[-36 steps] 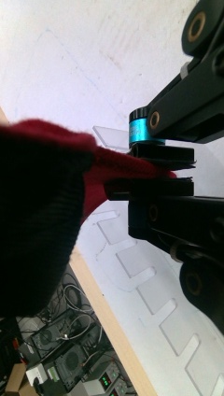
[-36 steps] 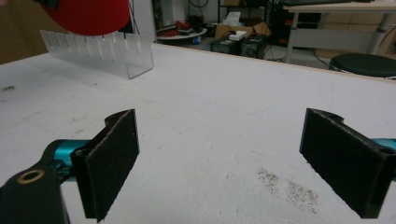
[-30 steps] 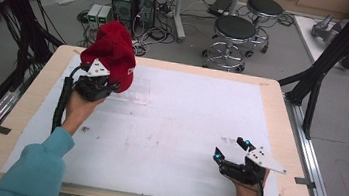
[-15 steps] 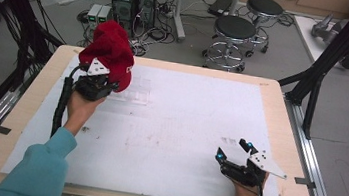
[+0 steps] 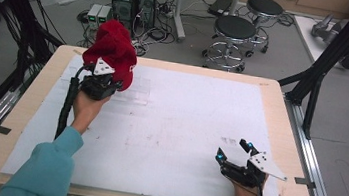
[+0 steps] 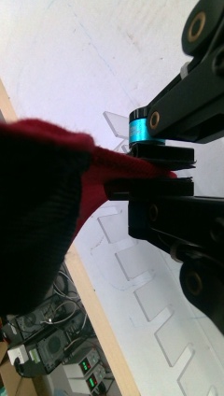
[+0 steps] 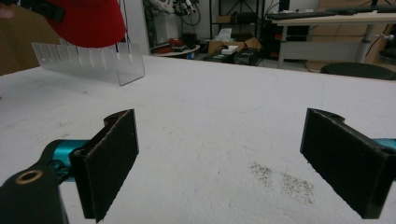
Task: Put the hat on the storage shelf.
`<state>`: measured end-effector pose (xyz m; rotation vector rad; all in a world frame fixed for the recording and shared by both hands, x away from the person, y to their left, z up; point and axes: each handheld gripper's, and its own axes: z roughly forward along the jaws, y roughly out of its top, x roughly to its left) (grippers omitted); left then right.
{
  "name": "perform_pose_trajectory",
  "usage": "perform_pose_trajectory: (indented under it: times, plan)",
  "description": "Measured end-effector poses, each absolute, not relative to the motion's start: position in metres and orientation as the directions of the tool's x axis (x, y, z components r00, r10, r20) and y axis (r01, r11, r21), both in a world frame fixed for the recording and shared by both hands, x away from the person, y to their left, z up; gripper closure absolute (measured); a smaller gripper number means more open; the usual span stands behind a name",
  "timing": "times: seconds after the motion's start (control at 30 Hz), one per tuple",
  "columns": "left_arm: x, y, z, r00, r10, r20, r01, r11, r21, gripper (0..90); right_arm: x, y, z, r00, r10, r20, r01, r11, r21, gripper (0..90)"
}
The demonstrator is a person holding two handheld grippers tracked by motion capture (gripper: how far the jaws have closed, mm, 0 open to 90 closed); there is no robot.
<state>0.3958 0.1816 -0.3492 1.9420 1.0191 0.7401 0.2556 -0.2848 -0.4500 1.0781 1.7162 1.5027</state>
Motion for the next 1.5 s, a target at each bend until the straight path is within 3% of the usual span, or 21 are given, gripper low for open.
perform_pose_trajectory:
  times: [0.53, 0.83, 1.27, 1.4, 1.5]
  plan:
    - [0.393, 0.175, -0.353, 0.468, 0.876, 0.119, 0.408, -0.333, 0.85, 85.2, 0.254, -0.284, -0.45, -0.477, 0.877, 0.056, 0.17, 0.029, 0.985, 10.4]
    - [0.396, 0.17, -0.377, 0.47, 0.87, 0.146, 0.43, -0.37, 0.824, 85.2, 0.254, -0.284, -0.45, -0.475, 0.878, 0.061, 0.173, 0.025, 0.985, 10.4]
    - [0.392, 0.172, -0.385, 0.497, 0.851, 0.169, 0.391, -0.394, 0.832, 83.0, 0.255, -0.286, -0.451, -0.481, 0.874, 0.069, 0.171, 0.017, 0.985, 10.4]
    - [0.388, 0.174, -0.385, 0.502, 0.846, 0.178, 0.351, -0.388, 0.852, 71.1, 0.255, -0.286, -0.451, -0.478, 0.876, 0.07, 0.174, 0.016, 0.985, 10.4]
    - [0.388, 0.173, -0.388, 0.477, 0.86, 0.182, 0.383, -0.39, 0.838, 41.4, 0.255, -0.286, -0.451, -0.476, 0.877, 0.066, 0.169, 0.018, 0.985, 10.4]
